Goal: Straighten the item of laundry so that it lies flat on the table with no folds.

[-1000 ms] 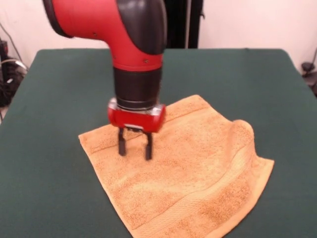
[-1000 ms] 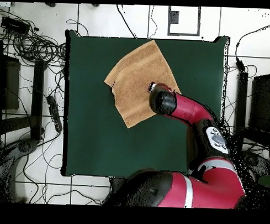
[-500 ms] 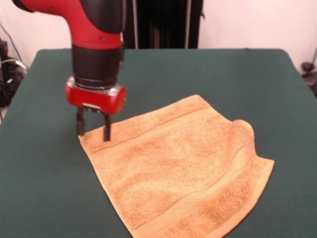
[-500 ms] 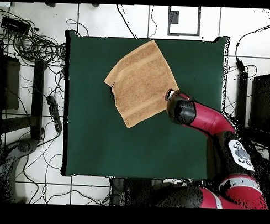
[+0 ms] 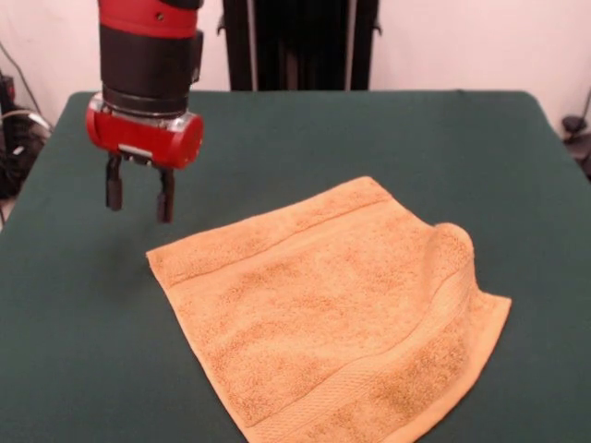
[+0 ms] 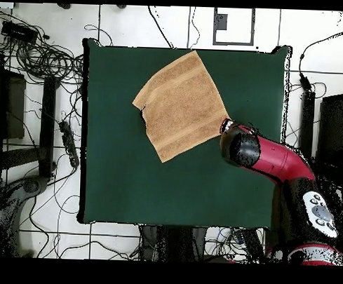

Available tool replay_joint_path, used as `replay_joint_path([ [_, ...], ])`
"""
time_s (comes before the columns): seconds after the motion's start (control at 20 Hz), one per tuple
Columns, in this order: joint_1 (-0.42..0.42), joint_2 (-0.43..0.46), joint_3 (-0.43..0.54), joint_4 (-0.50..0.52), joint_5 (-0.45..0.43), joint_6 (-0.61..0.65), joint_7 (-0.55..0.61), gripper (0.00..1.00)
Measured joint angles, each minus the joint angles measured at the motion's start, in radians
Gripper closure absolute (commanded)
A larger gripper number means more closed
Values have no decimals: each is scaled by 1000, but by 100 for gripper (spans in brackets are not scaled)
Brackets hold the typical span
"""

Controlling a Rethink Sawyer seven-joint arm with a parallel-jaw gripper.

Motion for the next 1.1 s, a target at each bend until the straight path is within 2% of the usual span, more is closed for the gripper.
replay_joint_path([
  [0.6, 77, 10, -10, 33, 2, 0, 0, 0],
  [1.1, 73, 52, -6, 34, 4, -9, 0, 0],
])
